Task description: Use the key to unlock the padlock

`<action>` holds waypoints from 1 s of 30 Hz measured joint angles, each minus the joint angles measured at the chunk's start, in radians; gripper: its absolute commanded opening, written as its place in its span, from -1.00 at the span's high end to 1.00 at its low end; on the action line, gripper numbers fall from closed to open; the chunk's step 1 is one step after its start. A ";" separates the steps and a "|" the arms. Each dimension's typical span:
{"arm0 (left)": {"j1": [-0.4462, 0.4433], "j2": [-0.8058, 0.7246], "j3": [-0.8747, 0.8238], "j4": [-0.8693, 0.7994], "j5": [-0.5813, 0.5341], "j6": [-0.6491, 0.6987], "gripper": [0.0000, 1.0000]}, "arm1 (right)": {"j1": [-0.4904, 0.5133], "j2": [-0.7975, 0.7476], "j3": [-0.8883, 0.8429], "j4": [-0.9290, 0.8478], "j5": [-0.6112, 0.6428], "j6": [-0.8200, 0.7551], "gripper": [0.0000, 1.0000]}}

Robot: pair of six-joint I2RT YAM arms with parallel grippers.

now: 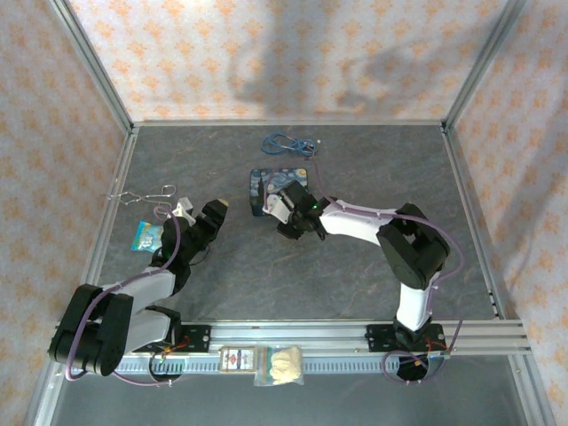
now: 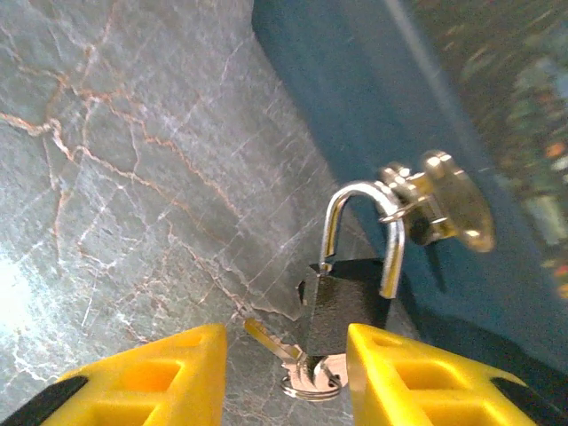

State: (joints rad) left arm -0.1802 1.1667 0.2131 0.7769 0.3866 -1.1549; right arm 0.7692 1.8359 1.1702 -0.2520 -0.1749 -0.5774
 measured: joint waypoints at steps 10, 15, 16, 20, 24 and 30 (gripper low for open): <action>0.000 -0.003 0.000 0.000 0.000 0.000 -0.34 | 0.000 -0.023 -0.010 0.033 0.048 0.012 0.15; 0.000 -0.028 0.000 -0.002 -0.001 0.000 -0.34 | 0.000 0.004 -0.027 0.058 0.055 0.013 0.15; 0.000 -0.032 0.000 -0.002 -0.001 0.000 -0.34 | 0.000 0.008 -0.034 0.062 0.055 0.013 0.14; 0.000 -0.041 0.000 -0.002 -0.001 0.000 -0.34 | 0.000 0.032 -0.041 0.085 0.061 0.017 0.11; 0.000 -0.042 0.000 -0.003 -0.001 0.000 -0.34 | 0.000 0.059 -0.057 0.137 0.092 0.020 0.10; 0.000 -0.042 0.000 -0.003 -0.001 0.000 -0.34 | 0.000 0.069 -0.091 0.246 0.130 0.020 0.49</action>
State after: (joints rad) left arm -0.1802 1.1252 0.2131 0.7738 0.3855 -1.1549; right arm 0.7692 1.9049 1.0790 -0.0059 -0.0444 -0.5571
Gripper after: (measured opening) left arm 0.669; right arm 0.368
